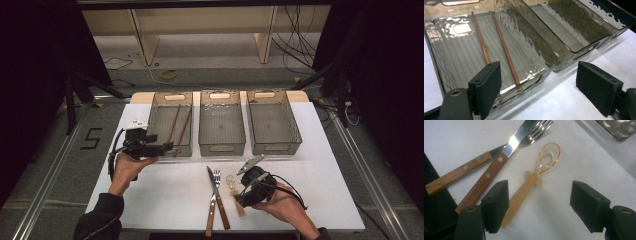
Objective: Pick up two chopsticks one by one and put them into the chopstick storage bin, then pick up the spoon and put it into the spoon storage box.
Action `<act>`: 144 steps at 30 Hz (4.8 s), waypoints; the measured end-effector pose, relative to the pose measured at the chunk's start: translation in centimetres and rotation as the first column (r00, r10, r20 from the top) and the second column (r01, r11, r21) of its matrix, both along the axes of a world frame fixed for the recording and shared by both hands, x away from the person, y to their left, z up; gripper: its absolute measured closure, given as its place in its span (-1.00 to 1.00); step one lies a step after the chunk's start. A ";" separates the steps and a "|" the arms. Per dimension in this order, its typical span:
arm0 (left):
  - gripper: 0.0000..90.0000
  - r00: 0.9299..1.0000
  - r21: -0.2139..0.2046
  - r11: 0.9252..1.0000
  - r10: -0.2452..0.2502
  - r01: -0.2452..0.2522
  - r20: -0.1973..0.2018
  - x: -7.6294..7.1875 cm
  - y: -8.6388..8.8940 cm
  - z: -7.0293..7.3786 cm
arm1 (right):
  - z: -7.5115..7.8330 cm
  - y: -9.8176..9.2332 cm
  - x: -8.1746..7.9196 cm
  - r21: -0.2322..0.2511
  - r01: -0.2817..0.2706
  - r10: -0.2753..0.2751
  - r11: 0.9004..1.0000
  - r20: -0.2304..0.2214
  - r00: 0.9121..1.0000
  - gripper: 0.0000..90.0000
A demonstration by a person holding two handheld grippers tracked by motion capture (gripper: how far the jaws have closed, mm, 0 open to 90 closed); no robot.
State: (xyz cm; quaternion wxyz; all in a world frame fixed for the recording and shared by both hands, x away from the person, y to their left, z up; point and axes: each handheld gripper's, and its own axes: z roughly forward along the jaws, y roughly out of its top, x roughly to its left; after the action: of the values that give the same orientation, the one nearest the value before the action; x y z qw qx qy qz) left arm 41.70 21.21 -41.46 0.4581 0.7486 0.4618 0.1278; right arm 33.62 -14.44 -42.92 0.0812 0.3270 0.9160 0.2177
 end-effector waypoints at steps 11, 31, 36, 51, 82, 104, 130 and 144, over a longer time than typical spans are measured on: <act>-0.57 0.998 0.006 0.998 -0.057 0.057 0.039 -2.0 -1.3 -0.3 | -0.3 0.4 0.1 0.009 0.008 -0.008 1.000 -0.003 1.000 -0.25; -0.58 0.996 0.023 0.997 -0.077 0.077 0.035 -4.2 -2.1 -2.8 | -2.1 1.5 0.2 -0.033 -0.009 0.008 0.999 -0.045 0.999 -0.16; -0.59 0.994 0.010 0.995 -0.102 0.102 0.034 -4.8 -2.4 -3.0 | -2.4 1.7 0.0 -0.047 -0.014 0.011 0.999 -0.055 0.998 -0.14; -0.59 0.994 0.009 0.995 -0.098 0.098 0.039 -5.9 -1.8 -3.8 | -2.8 2.1 -0.2 -0.069 -0.018 0.013 0.997 -0.069 0.998 -0.09; -0.59 0.995 0.039 0.995 -0.096 0.095 0.038 -6.8 -1.7 -4.5 | -3.4 2.6 -0.2 -0.134 -0.030 0.018 0.990 -0.089 0.996 0.48; -0.59 0.995 0.022 0.996 -0.085 0.084 0.053 -6.9 -1.4 -4.6 | -2.9 0.9 0.9 -0.082 0.002 -0.009 0.997 -0.087 0.996 0.73; -0.61 0.992 -0.016 0.996 -0.090 0.091 0.093 -7.2 -1.0 -4.6 | 0.6 -0.4 3.1 0.038 0.035 -0.035 0.999 0.002 0.999 0.73; -0.61 0.991 -0.023 0.996 -0.085 0.088 0.105 -7.4 -0.8 -4.7 | 2.2 0.1 5.0 0.088 0.030 -0.035 0.996 0.059 0.998 0.73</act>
State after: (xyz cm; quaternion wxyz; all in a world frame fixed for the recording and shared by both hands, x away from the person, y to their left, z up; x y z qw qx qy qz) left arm 34.30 20.46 -46.13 0.4970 0.7538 0.4062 0.1405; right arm 38.58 -14.31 -40.71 0.0982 0.3386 0.8973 0.2657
